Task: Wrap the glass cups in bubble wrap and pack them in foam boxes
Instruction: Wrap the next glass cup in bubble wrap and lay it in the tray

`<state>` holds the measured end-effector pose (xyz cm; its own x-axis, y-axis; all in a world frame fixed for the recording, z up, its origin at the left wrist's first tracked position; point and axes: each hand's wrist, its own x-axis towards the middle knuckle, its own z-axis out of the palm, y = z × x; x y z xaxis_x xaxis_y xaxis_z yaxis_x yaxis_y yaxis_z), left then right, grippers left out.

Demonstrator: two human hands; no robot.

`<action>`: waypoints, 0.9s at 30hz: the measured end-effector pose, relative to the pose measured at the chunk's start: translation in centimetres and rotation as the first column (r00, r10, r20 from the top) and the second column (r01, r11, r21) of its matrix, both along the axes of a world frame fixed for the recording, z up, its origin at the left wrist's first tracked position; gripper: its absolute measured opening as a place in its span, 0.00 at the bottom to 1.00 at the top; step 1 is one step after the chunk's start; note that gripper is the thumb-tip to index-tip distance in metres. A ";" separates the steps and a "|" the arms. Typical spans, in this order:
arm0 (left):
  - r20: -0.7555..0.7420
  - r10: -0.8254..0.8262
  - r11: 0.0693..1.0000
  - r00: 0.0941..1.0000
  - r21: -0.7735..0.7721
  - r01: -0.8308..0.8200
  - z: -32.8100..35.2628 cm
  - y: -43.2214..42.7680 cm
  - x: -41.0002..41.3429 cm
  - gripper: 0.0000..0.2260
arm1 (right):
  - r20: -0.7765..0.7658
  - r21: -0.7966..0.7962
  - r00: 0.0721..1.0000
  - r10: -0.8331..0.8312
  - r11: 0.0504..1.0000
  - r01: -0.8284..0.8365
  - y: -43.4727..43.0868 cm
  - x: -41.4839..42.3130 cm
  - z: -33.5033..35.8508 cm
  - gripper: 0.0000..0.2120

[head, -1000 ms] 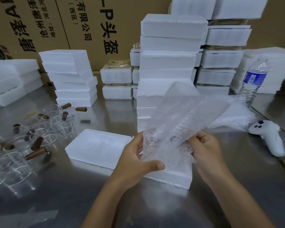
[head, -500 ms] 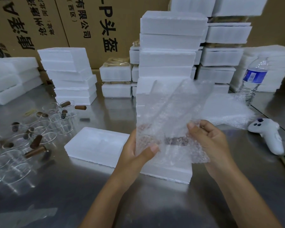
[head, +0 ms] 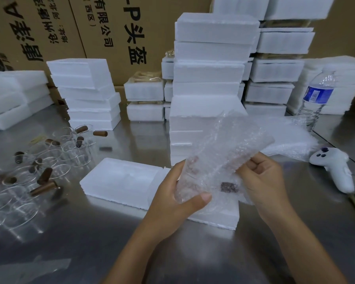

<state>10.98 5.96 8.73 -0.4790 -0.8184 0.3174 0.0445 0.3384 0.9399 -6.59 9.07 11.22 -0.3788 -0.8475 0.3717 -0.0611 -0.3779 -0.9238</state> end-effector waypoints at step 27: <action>0.132 0.349 0.871 0.928 -0.410 -0.269 -1.0 -0.1 -0.7 0.24 | -0.386 -0.049 0.916 -0.106 0.994 0.095 1.0 2.7 -0.7 0.14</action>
